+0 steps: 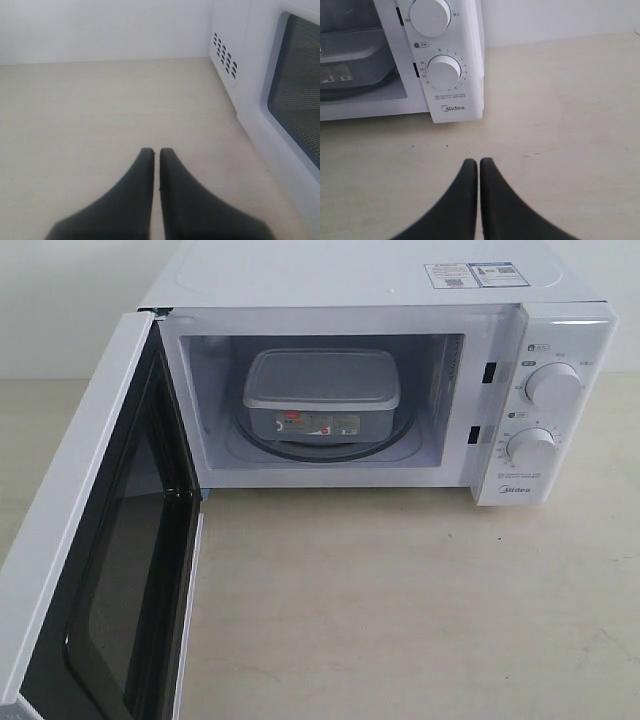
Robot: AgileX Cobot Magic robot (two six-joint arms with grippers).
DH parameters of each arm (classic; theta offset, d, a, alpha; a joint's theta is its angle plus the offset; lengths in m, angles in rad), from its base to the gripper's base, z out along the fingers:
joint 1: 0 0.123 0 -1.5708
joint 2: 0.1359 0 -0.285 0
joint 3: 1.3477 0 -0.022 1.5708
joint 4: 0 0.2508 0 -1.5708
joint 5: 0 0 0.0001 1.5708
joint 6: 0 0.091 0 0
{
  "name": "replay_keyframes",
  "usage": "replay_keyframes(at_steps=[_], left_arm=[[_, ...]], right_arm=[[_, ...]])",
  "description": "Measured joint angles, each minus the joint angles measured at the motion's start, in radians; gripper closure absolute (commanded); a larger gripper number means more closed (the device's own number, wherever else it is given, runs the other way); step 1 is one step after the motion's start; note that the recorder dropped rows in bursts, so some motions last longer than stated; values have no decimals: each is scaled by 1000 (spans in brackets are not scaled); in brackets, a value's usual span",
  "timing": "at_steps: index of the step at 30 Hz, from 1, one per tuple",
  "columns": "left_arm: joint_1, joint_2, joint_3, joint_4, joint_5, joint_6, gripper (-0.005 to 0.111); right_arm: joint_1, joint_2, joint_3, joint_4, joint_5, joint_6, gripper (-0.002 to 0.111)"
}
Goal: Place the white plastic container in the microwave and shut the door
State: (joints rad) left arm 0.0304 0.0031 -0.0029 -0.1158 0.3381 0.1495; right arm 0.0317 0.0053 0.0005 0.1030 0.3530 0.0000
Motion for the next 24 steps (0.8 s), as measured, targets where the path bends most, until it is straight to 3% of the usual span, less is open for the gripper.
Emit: replay_keyframes(at_steps=[8, 11, 15, 20, 24], left_arm=[[0, 0, -10, 11, 5, -21, 102], [0, 0, -92, 15, 15, -52, 102], [0, -4, -298, 18, 65, -72, 102], [0, -5, -574, 19, 302, -173, 102], [0, -6, -675, 8, 508, -235, 102]], right_arm=[[0, 0, 0, 0, 0, 0, 108], [0, 0, 0, 0, 0, 0, 108], [0, 0, 0, 0, 0, 0, 108], [0, 0, 0, 0, 0, 0, 108], [0, 0, 0, 0, 0, 0, 108]])
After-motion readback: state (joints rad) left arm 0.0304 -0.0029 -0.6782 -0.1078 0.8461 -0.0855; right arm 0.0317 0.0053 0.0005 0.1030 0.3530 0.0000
